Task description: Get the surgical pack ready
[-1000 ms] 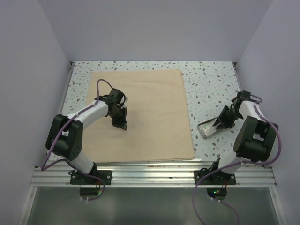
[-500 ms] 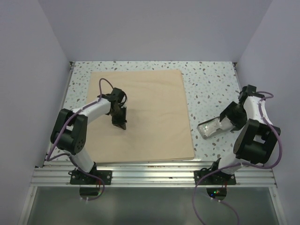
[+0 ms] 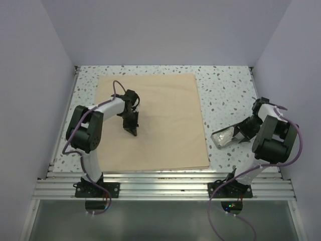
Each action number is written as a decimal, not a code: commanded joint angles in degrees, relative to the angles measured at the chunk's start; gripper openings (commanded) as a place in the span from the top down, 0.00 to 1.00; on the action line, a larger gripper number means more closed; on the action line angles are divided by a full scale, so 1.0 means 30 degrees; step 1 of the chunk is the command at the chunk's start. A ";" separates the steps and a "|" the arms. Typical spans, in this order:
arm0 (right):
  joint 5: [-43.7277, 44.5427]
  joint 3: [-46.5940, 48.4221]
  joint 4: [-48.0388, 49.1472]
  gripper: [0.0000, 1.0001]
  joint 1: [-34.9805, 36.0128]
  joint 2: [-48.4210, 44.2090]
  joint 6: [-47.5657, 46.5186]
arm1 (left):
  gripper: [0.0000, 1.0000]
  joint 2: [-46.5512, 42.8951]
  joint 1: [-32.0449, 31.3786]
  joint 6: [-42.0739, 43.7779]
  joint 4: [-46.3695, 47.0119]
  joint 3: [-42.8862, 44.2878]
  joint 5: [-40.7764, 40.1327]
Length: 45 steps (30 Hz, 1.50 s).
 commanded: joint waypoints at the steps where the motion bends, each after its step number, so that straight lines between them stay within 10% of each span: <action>1: -0.0590 -0.0039 0.0805 0.52 -0.0023 0.0389 0.0654 | 0.92 0.1512 0.0085 0.0546 0.1530 0.1085 -0.1239; 14: -0.1030 -0.0333 0.0689 1.00 -0.0023 -0.0429 0.1152 | 0.78 -0.1702 0.0085 0.0429 0.0414 0.2083 -0.2060; 19: -0.1294 0.0806 -0.0453 1.00 -0.0023 -0.1395 0.0889 | 0.48 -0.3697 0.0260 0.0342 0.0122 0.2463 -0.2994; 26: -0.2379 0.3063 -0.1857 1.00 0.0531 -0.2218 0.0801 | 0.41 -0.4609 0.0728 0.0312 -0.0113 0.2699 -0.4081; 45: -0.1147 1.0911 -0.0014 1.00 1.6873 0.5275 1.1697 | 0.37 -0.4816 0.1901 -0.1825 -0.1751 0.1439 -0.7215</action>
